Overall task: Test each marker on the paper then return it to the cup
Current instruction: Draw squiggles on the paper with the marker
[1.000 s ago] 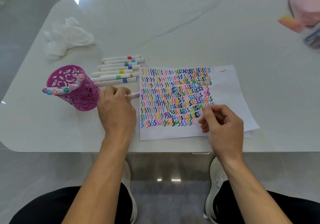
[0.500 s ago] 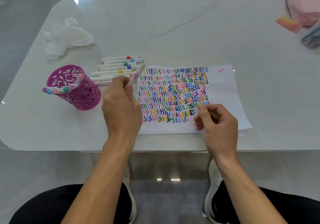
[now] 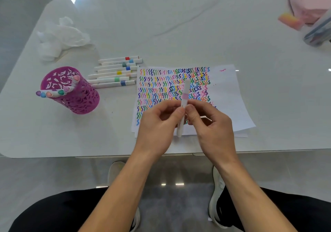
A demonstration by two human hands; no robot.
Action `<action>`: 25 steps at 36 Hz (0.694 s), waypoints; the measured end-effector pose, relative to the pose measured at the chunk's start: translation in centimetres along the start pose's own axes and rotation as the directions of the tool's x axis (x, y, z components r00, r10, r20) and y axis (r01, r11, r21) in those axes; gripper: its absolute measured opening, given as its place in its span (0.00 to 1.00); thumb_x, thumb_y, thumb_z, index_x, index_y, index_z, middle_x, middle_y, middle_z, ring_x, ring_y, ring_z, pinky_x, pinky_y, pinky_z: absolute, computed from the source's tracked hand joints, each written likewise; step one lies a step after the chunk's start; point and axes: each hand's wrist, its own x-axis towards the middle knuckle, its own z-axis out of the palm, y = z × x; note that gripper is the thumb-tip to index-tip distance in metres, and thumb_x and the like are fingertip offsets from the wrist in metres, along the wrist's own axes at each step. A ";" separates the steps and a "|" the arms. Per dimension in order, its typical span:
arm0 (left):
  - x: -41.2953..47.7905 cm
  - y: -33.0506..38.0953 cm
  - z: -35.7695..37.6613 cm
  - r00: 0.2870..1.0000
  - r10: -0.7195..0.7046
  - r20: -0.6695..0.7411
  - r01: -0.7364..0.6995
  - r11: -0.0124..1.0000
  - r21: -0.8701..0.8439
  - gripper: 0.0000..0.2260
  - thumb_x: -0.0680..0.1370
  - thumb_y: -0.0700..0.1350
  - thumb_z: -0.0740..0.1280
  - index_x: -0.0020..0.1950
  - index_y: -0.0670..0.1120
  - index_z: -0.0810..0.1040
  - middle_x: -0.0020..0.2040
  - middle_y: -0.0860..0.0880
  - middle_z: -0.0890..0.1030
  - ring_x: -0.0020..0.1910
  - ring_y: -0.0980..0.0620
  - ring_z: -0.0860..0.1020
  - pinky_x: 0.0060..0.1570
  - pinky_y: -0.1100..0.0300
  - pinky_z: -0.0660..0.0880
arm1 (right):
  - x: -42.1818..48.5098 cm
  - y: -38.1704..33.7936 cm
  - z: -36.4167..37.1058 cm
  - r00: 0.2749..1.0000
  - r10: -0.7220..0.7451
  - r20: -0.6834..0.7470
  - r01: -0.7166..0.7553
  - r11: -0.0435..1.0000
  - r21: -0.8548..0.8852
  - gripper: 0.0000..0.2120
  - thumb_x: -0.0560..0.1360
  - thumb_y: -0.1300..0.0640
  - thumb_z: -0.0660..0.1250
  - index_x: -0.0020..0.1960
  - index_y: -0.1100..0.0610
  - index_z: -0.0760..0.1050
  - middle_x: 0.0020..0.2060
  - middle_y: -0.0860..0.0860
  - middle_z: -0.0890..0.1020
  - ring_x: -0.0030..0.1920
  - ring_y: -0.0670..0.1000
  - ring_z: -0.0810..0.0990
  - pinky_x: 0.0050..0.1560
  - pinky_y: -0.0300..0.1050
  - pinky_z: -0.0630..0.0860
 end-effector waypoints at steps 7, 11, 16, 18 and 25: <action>-0.2 -0.6 0.2 0.999 0.029 0.033 -0.035 0.984 0.177 0.04 0.77 0.43 0.74 0.50 0.47 0.87 0.42 0.52 0.87 0.44 0.54 0.86 0.52 0.52 0.83 | 0.1 -0.3 -0.5 1.000 -0.015 0.021 0.014 0.999 0.040 0.04 0.80 0.54 0.72 0.53 0.48 0.85 0.44 0.43 0.87 0.46 0.47 0.87 0.49 0.41 0.82; 0.0 -0.6 0.0 0.998 0.048 0.041 -0.057 0.964 0.260 0.05 0.77 0.43 0.74 0.52 0.50 0.87 0.42 0.55 0.87 0.44 0.58 0.85 0.52 0.57 0.82 | 0.2 0.0 -0.8 0.999 -0.040 0.011 0.040 0.999 0.001 0.04 0.80 0.56 0.73 0.53 0.54 0.85 0.44 0.43 0.87 0.47 0.47 0.86 0.52 0.42 0.82; 0.3 0.3 -0.8 0.996 0.086 0.030 -0.090 0.972 0.218 0.12 0.77 0.43 0.74 0.59 0.51 0.83 0.44 0.54 0.86 0.46 0.58 0.85 0.49 0.63 0.81 | 0.4 0.0 -1.6 0.989 -0.139 0.041 0.144 0.976 -0.165 0.04 0.80 0.55 0.73 0.54 0.53 0.84 0.45 0.42 0.86 0.48 0.47 0.85 0.51 0.43 0.81; 0.3 0.5 -1.0 0.992 0.112 0.062 -0.123 0.966 0.226 0.12 0.78 0.44 0.73 0.60 0.52 0.82 0.45 0.52 0.86 0.47 0.56 0.85 0.50 0.61 0.81 | 0.5 0.1 -1.9 0.983 -0.169 0.067 0.179 0.963 -0.204 0.03 0.80 0.55 0.73 0.53 0.52 0.83 0.45 0.42 0.85 0.48 0.46 0.84 0.51 0.45 0.81; 0.5 -0.2 -1.2 0.985 0.109 0.132 -0.151 0.920 0.363 0.01 0.81 0.44 0.69 0.52 0.48 0.80 0.42 0.52 0.84 0.42 0.54 0.84 0.48 0.53 0.81 | 0.6 0.5 -2.8 0.940 -0.233 0.248 0.317 0.864 -0.392 0.03 0.81 0.55 0.71 0.53 0.52 0.78 0.46 0.44 0.83 0.47 0.49 0.81 0.48 0.48 0.78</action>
